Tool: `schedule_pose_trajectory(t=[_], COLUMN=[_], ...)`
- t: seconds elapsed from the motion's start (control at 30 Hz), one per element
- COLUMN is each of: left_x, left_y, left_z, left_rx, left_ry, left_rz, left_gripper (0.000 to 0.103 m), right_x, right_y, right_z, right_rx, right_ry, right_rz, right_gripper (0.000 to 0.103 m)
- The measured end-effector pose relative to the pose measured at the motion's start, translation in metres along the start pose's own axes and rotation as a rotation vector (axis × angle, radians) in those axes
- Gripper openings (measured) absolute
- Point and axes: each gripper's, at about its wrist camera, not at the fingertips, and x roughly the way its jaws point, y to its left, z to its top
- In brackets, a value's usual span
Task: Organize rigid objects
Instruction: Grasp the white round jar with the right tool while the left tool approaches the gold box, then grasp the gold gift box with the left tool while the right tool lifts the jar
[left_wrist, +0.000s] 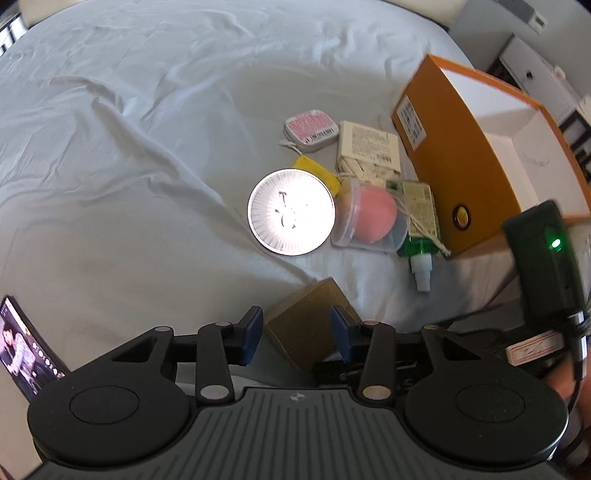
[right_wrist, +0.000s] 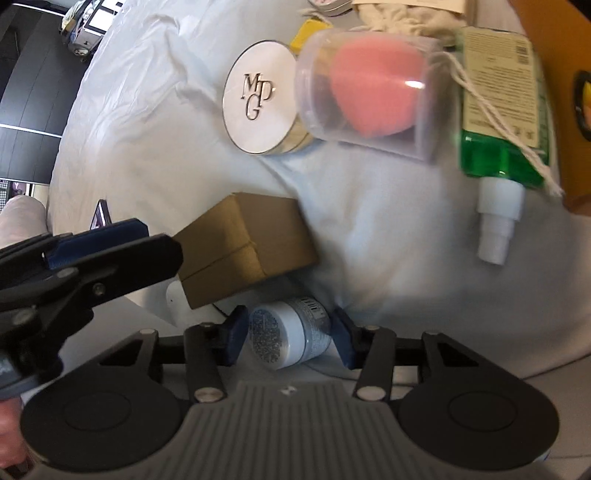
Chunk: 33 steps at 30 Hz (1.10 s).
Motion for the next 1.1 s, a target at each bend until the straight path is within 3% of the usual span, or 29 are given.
schedule_pose_trajectory(t=[0.07,0.13,0.23,0.43,0.6,0.67,0.8,0.93,1.1], left_x=[0.001,0.002,0.006,0.027,0.045,0.049,0.055,0.063,0.070], left_y=[-0.006,-0.014,-0.034,-0.069,-0.067,-0.064,-0.064,-0.069,-0.072], left_z=[0.001,0.003,0.003,0.001,0.009,0.012,0.011,0.011,0.013], left_rx=[0.048,0.112,0.261,0.539,0.539,0.513,0.504,0.534,0.515], left_ry=[0.024,0.047,0.076,0.144,0.217,0.234,0.258,0.272,0.277], left_rz=[0.010,0.014,0.051,0.168,0.183,0.173,0.180,0.211,0.206], left_gripper=[0.057,0.063,0.073,0.080,0.078,0.071,0.067,0.066,0.061], right_x=[-0.007,-0.016,-0.037,-0.065,-0.071,-0.075,-0.083,-0.088,-0.072], right_y=[-0.005,-0.010,-0.021,-0.036,-0.043,-0.042,-0.024,-0.021,-0.014], right_z=[-0.002,-0.004,-0.004,-0.007,-0.015,-0.019,-0.034,-0.040,-0.047], right_rx=[-0.006,-0.008,-0.003,-0.036,-0.053,-0.128,-0.322,-0.406,-0.460], right_ry=[-0.020,-0.048,-0.110,-0.226,-0.247,-0.279,-0.362,-0.350,-0.342], right_rz=[-0.010,-0.027,-0.057,-0.173,-0.176,-0.195,-0.237,-0.240,-0.311], right_gripper=[0.049,0.040,0.039,0.039,0.040,0.041,0.054,0.054,0.053])
